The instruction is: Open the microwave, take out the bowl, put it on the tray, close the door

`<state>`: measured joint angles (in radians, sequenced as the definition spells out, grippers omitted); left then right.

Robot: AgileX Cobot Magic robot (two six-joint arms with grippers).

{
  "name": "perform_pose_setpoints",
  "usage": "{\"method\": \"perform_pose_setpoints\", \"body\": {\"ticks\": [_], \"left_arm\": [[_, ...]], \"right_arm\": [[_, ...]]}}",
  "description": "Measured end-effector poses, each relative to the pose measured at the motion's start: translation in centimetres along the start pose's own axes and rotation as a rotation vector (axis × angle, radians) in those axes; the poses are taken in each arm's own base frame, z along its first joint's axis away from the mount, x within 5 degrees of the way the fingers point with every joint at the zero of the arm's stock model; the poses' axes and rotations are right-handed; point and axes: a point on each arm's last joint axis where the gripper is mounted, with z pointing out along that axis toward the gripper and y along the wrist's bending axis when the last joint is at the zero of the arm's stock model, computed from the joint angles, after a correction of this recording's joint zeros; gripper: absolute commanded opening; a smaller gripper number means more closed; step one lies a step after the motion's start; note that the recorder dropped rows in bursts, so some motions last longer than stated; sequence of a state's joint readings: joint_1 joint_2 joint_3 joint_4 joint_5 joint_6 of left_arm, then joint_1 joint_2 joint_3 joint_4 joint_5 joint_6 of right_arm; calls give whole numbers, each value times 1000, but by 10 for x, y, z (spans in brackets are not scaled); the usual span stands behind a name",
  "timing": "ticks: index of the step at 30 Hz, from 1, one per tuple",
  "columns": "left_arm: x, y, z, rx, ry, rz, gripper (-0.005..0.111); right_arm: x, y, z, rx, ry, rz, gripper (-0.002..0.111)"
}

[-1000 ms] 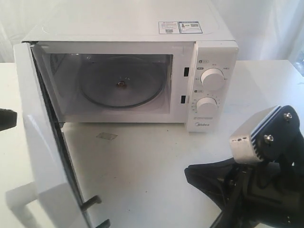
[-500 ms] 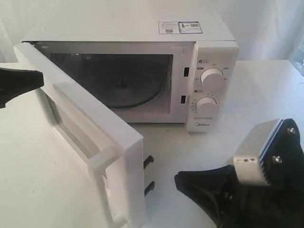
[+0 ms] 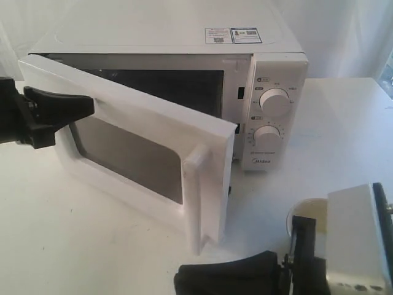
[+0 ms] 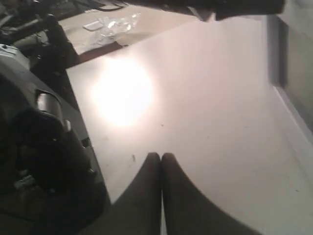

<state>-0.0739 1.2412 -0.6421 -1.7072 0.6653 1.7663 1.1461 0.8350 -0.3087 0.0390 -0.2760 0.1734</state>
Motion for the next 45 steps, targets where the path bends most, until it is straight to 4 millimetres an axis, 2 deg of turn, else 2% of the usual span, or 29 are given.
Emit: {"method": "perform_pose_setpoints", "body": {"ticks": [4,9,12,16,24,27,34,38,45], "left_arm": [[-5,5,12,24,1,30,0],[-8,6,14,36,-9,35,0],[-10,3,14,73,-25,30,0],[-9,0,14,112,-15,-50,0],[-13,-12,5,135,27,-58,0],[-15,-18,-1,145,52,-45,0],[-13,-33,-11,212,133,-17,0],[-13,-35,-12,222,145,-30,0],[-12,-39,-13,260,151,-40,0]], "right_arm": [[-4,10,-1,-66,-58,-1,0],[-12,13,0,-87,-149,-5,0],[-15,13,7,-93,-215,-15,0],[-11,8,26,-36,-261,-39,0],[-15,-33,69,501,-401,-113,0],[-10,-45,87,621,-373,-154,0],[-5,-83,119,792,-337,-161,0],[-6,-105,127,859,-345,-142,0],[-11,-126,135,915,-382,-93,0]]}}
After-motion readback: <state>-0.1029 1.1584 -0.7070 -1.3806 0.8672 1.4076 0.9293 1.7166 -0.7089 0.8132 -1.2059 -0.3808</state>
